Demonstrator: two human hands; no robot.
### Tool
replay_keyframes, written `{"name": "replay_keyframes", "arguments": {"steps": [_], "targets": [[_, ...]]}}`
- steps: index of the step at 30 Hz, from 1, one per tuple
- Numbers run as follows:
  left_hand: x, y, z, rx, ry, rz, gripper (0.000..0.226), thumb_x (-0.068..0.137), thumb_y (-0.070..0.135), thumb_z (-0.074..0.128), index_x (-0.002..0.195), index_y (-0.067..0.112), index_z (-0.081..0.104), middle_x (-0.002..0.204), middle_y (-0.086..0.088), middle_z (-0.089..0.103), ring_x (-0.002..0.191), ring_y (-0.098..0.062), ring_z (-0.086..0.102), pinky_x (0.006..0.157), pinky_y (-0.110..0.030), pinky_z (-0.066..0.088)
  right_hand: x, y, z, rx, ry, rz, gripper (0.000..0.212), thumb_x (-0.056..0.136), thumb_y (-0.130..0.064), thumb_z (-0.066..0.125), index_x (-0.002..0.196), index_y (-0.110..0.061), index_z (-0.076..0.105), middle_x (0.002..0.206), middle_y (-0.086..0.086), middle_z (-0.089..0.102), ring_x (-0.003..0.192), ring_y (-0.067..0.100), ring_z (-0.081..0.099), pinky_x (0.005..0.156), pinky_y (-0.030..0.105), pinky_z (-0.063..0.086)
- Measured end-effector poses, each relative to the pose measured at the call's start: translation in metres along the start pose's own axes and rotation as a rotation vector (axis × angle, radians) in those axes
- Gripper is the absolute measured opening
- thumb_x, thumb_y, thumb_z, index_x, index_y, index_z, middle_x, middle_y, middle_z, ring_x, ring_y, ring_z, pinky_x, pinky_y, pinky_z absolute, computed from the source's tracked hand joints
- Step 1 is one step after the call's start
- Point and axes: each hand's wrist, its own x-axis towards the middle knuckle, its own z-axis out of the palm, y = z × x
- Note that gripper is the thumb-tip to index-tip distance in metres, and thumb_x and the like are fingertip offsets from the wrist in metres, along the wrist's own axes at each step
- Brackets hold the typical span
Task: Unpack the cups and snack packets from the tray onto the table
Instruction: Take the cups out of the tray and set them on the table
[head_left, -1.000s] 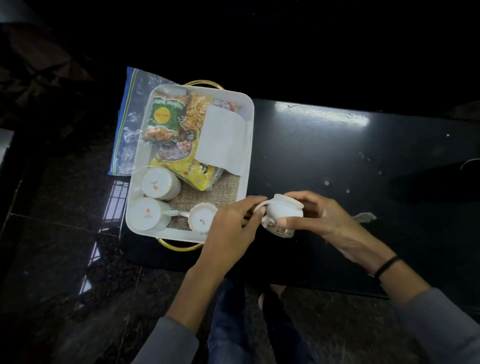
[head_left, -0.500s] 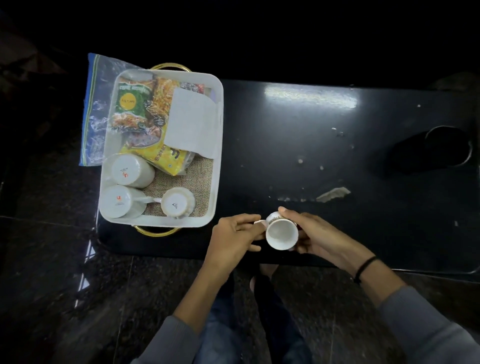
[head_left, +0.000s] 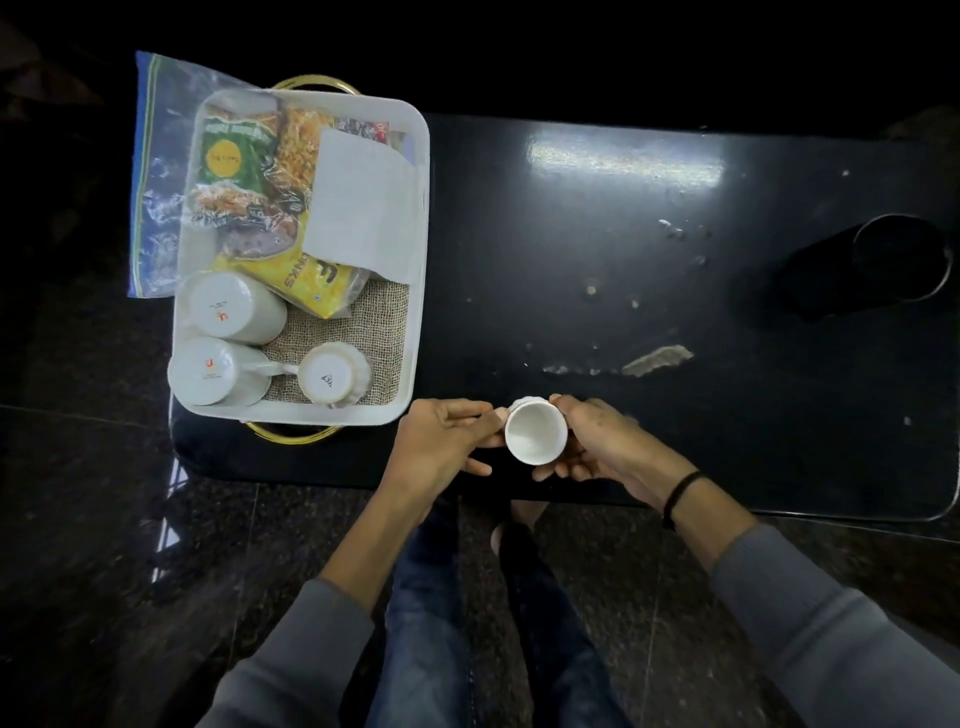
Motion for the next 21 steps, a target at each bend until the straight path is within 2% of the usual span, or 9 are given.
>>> {"name": "replay_keyframes", "arguments": {"steps": [4, 7, 8, 10, 12, 16, 19, 21], "targets": [[0.002, 0.001, 0.0, 0.007, -0.025, -0.009, 0.039, 0.085, 0.028, 0.08, 0.114, 0.003, 0.074, 0.092, -0.005, 0.081, 0.083, -0.01, 0.078, 0.05, -0.021, 0.057, 0.0, -0.002, -0.002, -0.047, 0.029, 0.009, 0.05, 0.104, -0.046, 0.032, 0.114, -0.01, 0.066, 0.079, 0.021, 0.08, 0.053, 0.016, 0.053, 0.048, 0.021, 0.042], [0.004, 0.002, 0.002, 0.004, -0.035, -0.023, 0.04, 0.084, 0.03, 0.081, 0.113, 0.004, 0.074, 0.093, -0.005, 0.081, 0.084, -0.011, 0.078, 0.051, -0.022, 0.057, 0.0, -0.004, -0.004, -0.172, 0.108, -0.01, 0.054, 0.102, -0.051, 0.034, 0.117, -0.009, 0.064, 0.074, 0.011, 0.077, 0.051, 0.014, 0.053, 0.051, 0.025, 0.041], [0.004, 0.003, 0.002, 0.005, -0.042, -0.029, 0.039, 0.084, 0.03, 0.081, 0.113, 0.005, 0.074, 0.093, -0.006, 0.081, 0.084, -0.011, 0.078, 0.051, -0.023, 0.058, -0.001, -0.006, -0.005, -0.247, 0.157, -0.022, 0.056, 0.102, -0.055, 0.034, 0.117, -0.009, 0.063, 0.077, 0.009, 0.074, 0.058, 0.016, 0.057, 0.057, 0.029, 0.044], [0.005, 0.004, 0.003, 0.045, -0.05, -0.03, 0.034, 0.087, 0.031, 0.078, 0.111, 0.007, 0.074, 0.091, -0.006, 0.081, 0.082, -0.012, 0.078, 0.053, -0.026, 0.06, -0.004, -0.011, -0.006, -0.437, 0.291, -0.066, 0.057, 0.101, -0.061, 0.035, 0.112, -0.012, 0.061, 0.096, 0.008, 0.068, 0.086, 0.026, 0.064, 0.076, 0.038, 0.049], [0.005, 0.007, 0.005, 0.157, -0.005, 0.0, 0.028, 0.092, 0.032, 0.072, 0.108, 0.009, 0.075, 0.084, -0.005, 0.079, 0.074, -0.012, 0.078, 0.054, -0.03, 0.062, -0.009, -0.017, -0.005, -0.595, 0.422, -0.139, 0.05, 0.101, -0.06, 0.038, 0.105, -0.015, 0.059, 0.104, 0.008, 0.063, 0.097, 0.032, 0.061, 0.081, 0.042, 0.047], [-0.001, 0.018, 0.002, 0.374, 0.165, 0.145, 0.022, 0.095, 0.036, 0.063, 0.095, 0.017, 0.074, 0.064, 0.002, 0.073, 0.063, -0.016, 0.075, 0.061, -0.04, 0.064, -0.018, -0.032, 0.0, -0.653, 0.55, -0.334, 0.036, 0.101, -0.051, 0.048, 0.1, -0.017, 0.059, 0.095, 0.007, 0.068, 0.093, 0.034, 0.066, 0.07, 0.037, 0.046], [-0.009, 0.03, -0.009, 0.542, 0.265, 0.258, 0.017, 0.094, 0.037, 0.062, 0.091, 0.024, 0.072, 0.065, 0.012, 0.067, 0.073, -0.014, 0.072, 0.069, -0.038, 0.06, -0.022, -0.05, 0.006, -0.623, 0.516, -0.491, 0.027, 0.101, -0.043, 0.054, 0.096, -0.017, 0.062, 0.084, 0.003, 0.069, 0.084, 0.028, 0.067, 0.067, 0.038, 0.053], [-0.014, 0.037, -0.023, 0.642, 0.364, 0.346, 0.011, 0.093, 0.034, 0.063, 0.093, 0.027, 0.071, 0.073, 0.016, 0.066, 0.081, -0.013, 0.07, 0.072, -0.035, 0.056, -0.023, -0.063, 0.016, -0.595, 0.453, -0.596, 0.024, 0.1, -0.039, 0.058, 0.091, -0.017, 0.064, 0.074, -0.001, 0.069, 0.076, 0.022, 0.068, 0.069, 0.038, 0.056]]}}
